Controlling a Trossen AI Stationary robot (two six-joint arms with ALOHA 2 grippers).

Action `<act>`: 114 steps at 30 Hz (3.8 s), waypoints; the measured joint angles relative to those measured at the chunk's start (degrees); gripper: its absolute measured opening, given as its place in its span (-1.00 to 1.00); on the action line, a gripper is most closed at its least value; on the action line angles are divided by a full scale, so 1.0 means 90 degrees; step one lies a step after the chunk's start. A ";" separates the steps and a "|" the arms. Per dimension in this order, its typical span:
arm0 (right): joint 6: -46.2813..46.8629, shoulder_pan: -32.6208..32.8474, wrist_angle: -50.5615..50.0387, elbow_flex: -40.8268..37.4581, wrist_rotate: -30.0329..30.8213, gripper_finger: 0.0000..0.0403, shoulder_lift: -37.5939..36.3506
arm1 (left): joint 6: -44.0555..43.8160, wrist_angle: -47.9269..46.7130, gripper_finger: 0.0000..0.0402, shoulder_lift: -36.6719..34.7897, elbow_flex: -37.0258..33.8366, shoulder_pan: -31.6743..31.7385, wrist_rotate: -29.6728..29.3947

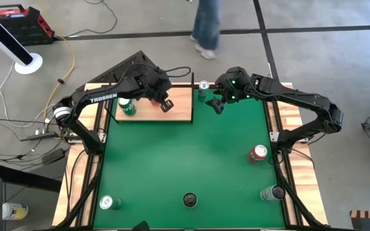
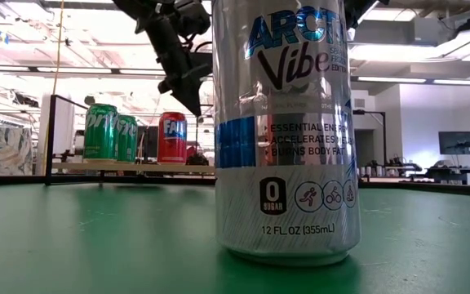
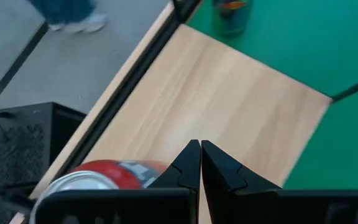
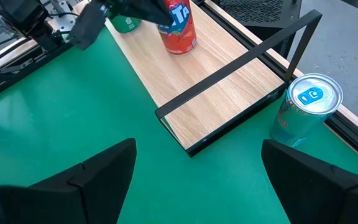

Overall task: Place canned beverage on shelf
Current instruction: Put the top orange soda can on the shelf

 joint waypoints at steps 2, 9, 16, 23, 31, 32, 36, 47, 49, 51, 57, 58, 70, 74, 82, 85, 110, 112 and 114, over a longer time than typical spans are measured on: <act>-0.0001 0.0000 0.0000 0.0000 0.0000 0.84 0.0000 | 0.0001 0.0002 -1.00 0.0000 0.0000 0.0055 -0.0014; 0.0001 0.0019 -0.0001 0.0000 0.0000 0.84 0.0000 | -0.0001 -0.0165 -1.00 -0.0001 0.0003 0.0267 -0.0030; 0.0001 0.0041 -0.0004 0.0000 -0.0007 0.84 0.0000 | 0.0009 -0.0490 -1.00 -0.0005 0.0010 0.0360 -0.0153; 0.0001 0.0034 -0.0004 0.0000 -0.0005 0.84 0.0000 | 0.0084 -0.0691 -1.00 -0.0005 0.0010 0.0360 -0.0164; 0.0001 0.0034 -0.0001 0.0000 -0.0007 0.84 0.0000 | 0.0152 -0.0973 -1.00 -0.0007 0.0012 0.0360 -0.0167; 0.0001 0.0034 -0.0001 0.0000 -0.0006 0.84 0.0000 | 0.0177 -0.0992 -1.00 -0.0007 0.0012 0.0360 -0.0167; 0.0001 0.0034 -0.0001 0.0000 -0.0005 0.84 0.0000 | 0.0183 -0.1039 -1.00 -0.0007 0.0012 0.0360 -0.0167; -0.0040 0.0029 0.0125 0.0000 -0.0005 0.84 0.0000 | 0.0256 -0.1153 -1.00 -0.0007 0.0012 0.0360 -0.0343; -0.0043 0.0029 0.0172 0.0000 -0.0005 0.84 0.0000 | 0.0252 -0.1146 -1.00 -0.0007 0.0012 0.0374 -0.0360; -0.0044 0.0029 0.0178 0.0000 -0.0006 0.84 0.0000 | 0.0230 -0.1145 -1.00 -0.0007 0.0012 0.0407 -0.0368; -0.0037 0.0029 0.0178 0.0000 -0.0005 0.84 0.0000 | -0.0002 -0.1144 -1.00 -0.0007 0.0012 0.0596 -0.0499; -0.0028 0.0027 0.0178 0.0000 -0.0007 0.84 0.0000 | -0.0014 -0.1144 -1.00 -0.0007 0.0012 0.0628 -0.0492; 0.0011 0.0022 0.0176 0.0000 -0.0005 0.84 0.0000 | -0.0016 -0.1188 -1.00 -0.0007 0.0012 0.0738 -0.0507; 0.0045 0.0022 0.0176 0.0000 -0.0007 0.84 0.0000 | -0.0045 -0.1218 -1.00 -0.0008 0.0012 0.0841 -0.0499; 0.0064 0.0022 0.0176 0.0000 -0.0007 0.84 0.0000 | -0.0050 -0.1260 -1.00 -0.0010 0.0014 0.0933 -0.0461; 0.0064 0.0022 0.0177 0.0000 -0.0005 0.84 0.0000 | -0.0085 -0.1223 -1.00 -0.0029 0.0012 0.0908 -0.0185; 0.0174 0.0040 0.0183 0.0000 -0.0007 0.84 0.0000 | 0.0226 0.0049 -1.00 -0.0044 0.0015 0.0668 -0.0169; 0.0174 0.0032 0.0186 0.0000 -0.0007 0.84 0.0000 | 0.0232 0.0035 -1.00 -0.0044 0.0015 0.0713 -0.0172; 0.0171 0.0017 0.0191 0.0000 -0.0007 0.84 0.0000 | 0.0233 0.0024 -1.00 -0.0044 0.0015 0.0748 -0.0177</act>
